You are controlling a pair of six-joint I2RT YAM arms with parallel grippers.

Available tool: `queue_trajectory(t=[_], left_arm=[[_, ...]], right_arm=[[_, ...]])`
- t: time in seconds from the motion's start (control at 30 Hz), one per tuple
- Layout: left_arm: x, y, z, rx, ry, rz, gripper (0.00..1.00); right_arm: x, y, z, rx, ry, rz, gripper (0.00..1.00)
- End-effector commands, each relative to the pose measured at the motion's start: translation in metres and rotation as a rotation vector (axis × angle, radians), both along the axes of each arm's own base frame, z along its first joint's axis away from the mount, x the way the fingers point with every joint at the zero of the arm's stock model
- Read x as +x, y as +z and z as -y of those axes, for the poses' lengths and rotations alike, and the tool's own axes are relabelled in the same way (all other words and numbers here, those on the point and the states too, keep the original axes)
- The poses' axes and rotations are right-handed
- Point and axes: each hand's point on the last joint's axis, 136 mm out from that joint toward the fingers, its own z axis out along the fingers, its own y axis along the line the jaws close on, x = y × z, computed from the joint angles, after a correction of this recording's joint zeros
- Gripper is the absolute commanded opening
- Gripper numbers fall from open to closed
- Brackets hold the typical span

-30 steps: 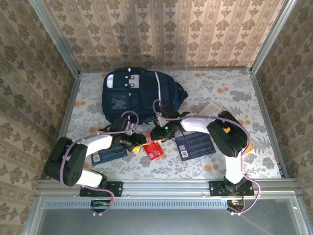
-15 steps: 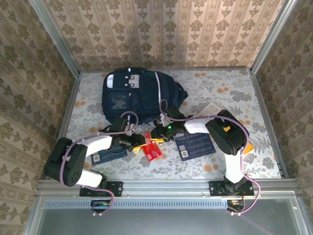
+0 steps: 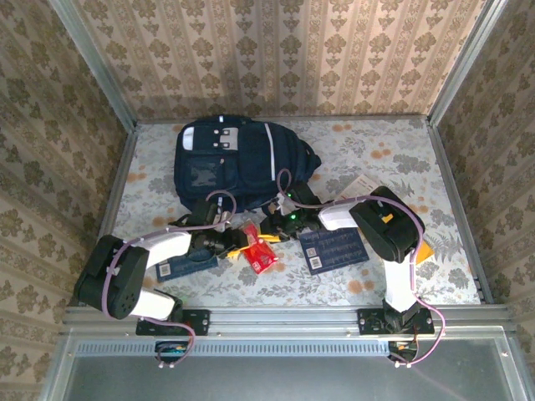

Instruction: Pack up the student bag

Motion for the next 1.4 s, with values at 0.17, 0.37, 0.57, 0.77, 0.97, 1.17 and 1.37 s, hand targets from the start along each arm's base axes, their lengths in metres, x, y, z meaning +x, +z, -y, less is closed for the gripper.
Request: queue_trajectory(t=[0.17, 0.37, 0.57, 0.77, 0.97, 1.17, 1.37], left_arm=[[-0.009, -0.016, 0.001, 0.030, -0.044, -0.004, 0.41], [-0.010, -0.019, -0.001, 0.047, -0.043, -0.012, 0.41], [-0.008, -0.022, 0.001, 0.051, -0.049, -0.017, 0.41], [-0.009, -0.025, 0.002, 0.050, -0.056, -0.024, 0.41], [-0.010, -0.028, 0.003, 0.046, -0.060, -0.029, 0.40], [-0.010, -0.030, 0.003, 0.043, -0.058, -0.031, 0.40], [-0.010, -0.026, 0.003, 0.042, -0.059, -0.016, 0.40]], right_arm=[[-0.017, -0.010, 0.009, -0.090, 0.046, 0.006, 0.25], [-0.011, -0.017, 0.040, -0.338, 0.088, 0.132, 0.24], [-0.013, -0.030, 0.041, -0.389, 0.131, 0.114, 0.27], [-0.024, -0.032, 0.013, -0.269, 0.177, 0.046, 0.29], [-0.031, -0.032, -0.003, -0.183, 0.188, -0.019, 0.32], [-0.032, -0.010, -0.022, -0.028, 0.160, -0.068, 0.46], [-0.026, 0.012, -0.028, 0.098, 0.111, -0.089, 0.45]])
